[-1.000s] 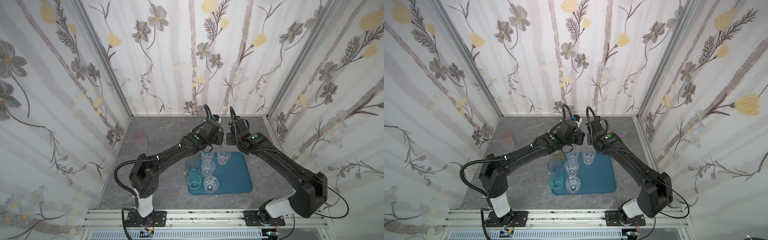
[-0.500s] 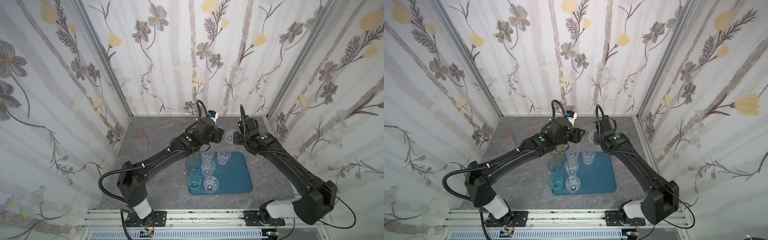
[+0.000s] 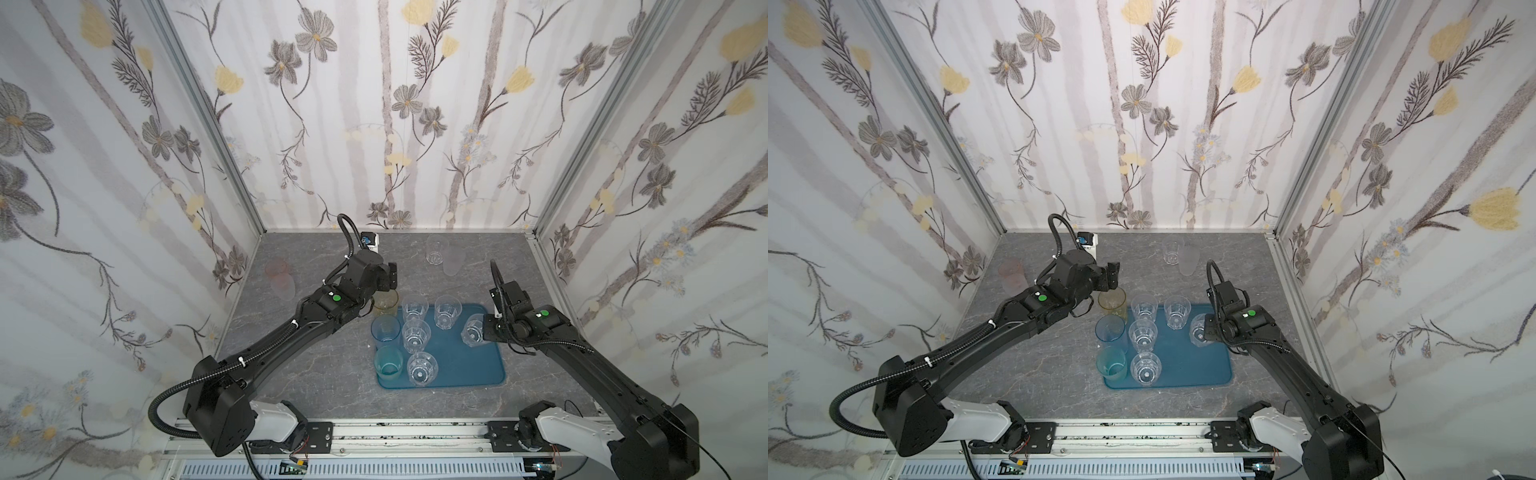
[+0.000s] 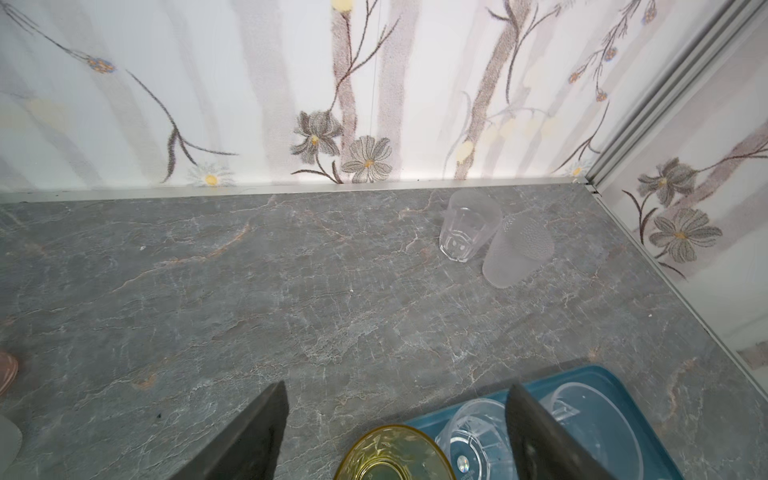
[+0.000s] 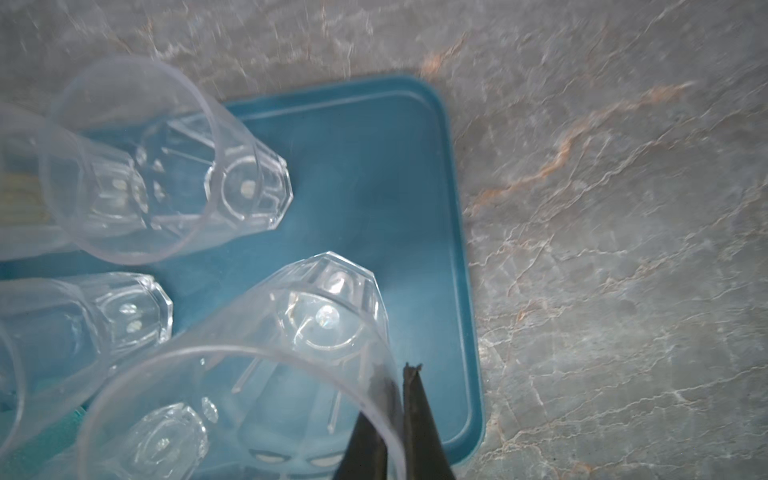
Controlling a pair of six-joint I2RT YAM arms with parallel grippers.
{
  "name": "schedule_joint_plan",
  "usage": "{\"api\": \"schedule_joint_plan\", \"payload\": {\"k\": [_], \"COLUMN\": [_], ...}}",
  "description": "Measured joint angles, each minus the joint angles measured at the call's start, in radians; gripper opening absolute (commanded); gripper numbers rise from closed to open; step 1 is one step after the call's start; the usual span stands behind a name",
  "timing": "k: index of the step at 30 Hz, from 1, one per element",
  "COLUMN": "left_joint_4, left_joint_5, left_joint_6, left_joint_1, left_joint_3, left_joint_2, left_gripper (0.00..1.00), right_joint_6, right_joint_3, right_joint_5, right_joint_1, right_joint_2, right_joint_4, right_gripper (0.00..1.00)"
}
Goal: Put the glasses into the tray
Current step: 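Lower the clear glass onto the tray and open the left gripper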
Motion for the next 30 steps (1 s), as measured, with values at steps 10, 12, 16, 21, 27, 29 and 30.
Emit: {"api": "schedule_joint_plan", "payload": {"k": [10,12,16,21,27,29,30], "left_joint_4": [0.069,0.072,0.08,0.089,0.09,0.09,0.09], "left_joint_5": [0.0,0.0,-0.009,-0.012,-0.011,-0.011,-0.011], "left_joint_6": [-0.043,-0.046,-0.047,-0.051,-0.067,-0.068,-0.068], "left_joint_1": [0.011,0.013,0.018,0.023,0.024,0.024,0.025], "left_joint_3": [-0.078,-0.09,-0.103,-0.122,-0.13,-0.13,-0.13], "left_joint_2": [-0.04,-0.054,-0.077,-0.082,-0.082,-0.082,-0.082], "left_gripper": [0.85,0.85,0.85,0.85,0.85,0.85,0.85], "right_joint_6": [0.039,0.039,0.037,0.027,0.023,0.023,0.023], "right_joint_3": [0.047,0.067,0.09,0.093,0.113,0.116,0.116], "right_joint_5": [-0.045,-0.048,-0.042,-0.02,-0.011,-0.01,-0.009], "right_joint_1": [0.126,0.134,0.138,0.153,0.169,0.172,0.172], "right_joint_2": [0.164,0.191,0.234,0.277,0.298,0.298,0.298], "right_joint_4": [0.055,0.066,0.074,0.085,0.092,0.093,0.091], "right_gripper": [0.02,0.03,0.03,0.05,0.12,0.13,0.15]}}
